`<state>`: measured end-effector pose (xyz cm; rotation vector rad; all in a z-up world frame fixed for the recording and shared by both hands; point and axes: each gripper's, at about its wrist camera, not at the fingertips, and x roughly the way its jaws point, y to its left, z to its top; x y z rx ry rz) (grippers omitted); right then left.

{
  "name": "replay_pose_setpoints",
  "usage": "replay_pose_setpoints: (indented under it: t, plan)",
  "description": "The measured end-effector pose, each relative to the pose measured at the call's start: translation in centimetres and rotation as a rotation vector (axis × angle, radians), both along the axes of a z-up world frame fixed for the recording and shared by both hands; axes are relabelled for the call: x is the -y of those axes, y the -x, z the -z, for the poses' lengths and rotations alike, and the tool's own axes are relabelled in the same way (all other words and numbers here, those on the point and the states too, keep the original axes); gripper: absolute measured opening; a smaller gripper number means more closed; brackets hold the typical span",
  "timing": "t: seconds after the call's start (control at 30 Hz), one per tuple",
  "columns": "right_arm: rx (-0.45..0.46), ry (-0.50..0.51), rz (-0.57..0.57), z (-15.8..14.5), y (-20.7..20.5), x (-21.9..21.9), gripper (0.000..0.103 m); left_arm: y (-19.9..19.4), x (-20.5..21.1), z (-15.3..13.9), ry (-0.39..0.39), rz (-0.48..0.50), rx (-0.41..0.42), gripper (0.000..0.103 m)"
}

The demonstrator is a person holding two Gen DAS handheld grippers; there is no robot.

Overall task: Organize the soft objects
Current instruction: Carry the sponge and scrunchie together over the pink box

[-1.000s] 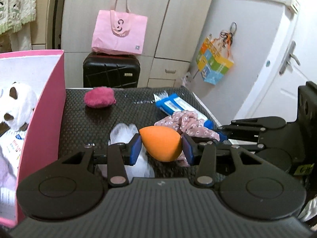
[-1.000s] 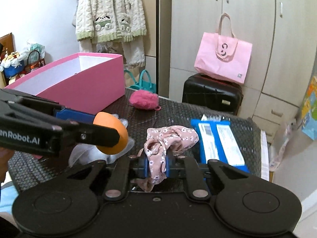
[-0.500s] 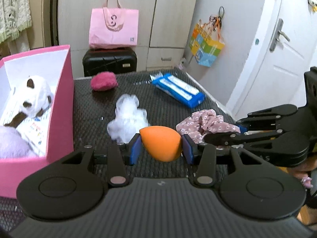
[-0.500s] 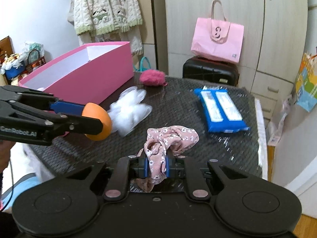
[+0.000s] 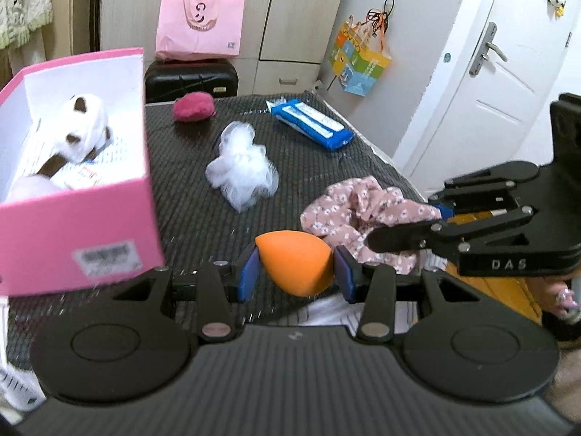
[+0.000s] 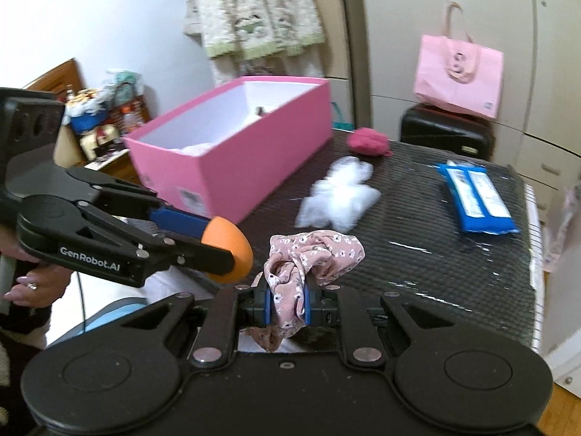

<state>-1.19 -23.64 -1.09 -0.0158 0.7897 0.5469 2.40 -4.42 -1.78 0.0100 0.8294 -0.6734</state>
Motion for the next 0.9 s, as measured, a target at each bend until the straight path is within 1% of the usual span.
replay_pose_setpoints:
  t: [0.1,0.2,0.3,0.47,0.57,0.67,0.77,0.9]
  plan:
    - [-0.007,-0.047,-0.054,-0.6,0.2,-1.2,0.018,0.9,-1.9,-0.6,0.006,0.001,-0.005,0.044]
    - [0.001,-0.087,-0.102,-1.4,0.4,-2.5,0.018,1.3,-4.1,-1.5,0.027,-0.024,0.009,0.044]
    - [0.03,-0.103,-0.139,-2.4,0.3,-4.1,0.018,1.4,-5.9,-2.8,0.024,-0.067,0.058,0.044]
    - [0.119,-0.112,-0.165,-4.3,-1.2,-6.5,0.018,0.8,-8.0,-4.9,0.024,-0.114,0.144,0.044]
    - [0.169,-0.12,-0.167,-5.2,-2.8,-7.8,0.019,-0.4,-8.9,-5.8,0.024,-0.138,0.19,0.044]
    - [0.211,-0.131,-0.159,-5.7,-4.9,-9.1,0.019,-2.3,-9.9,-6.3,0.022,-0.174,0.216,0.045]
    - [0.234,-0.127,-0.154,-5.8,-7.4,-10.4,0.019,-5.2,-10.9,-6.3,0.017,-0.225,0.21,0.045]
    - [0.273,-0.075,-0.142,-5.1,-11.1,-12.4,0.019,-8.9,-11.7,-5.4,-0.016,-0.284,0.197,0.045]
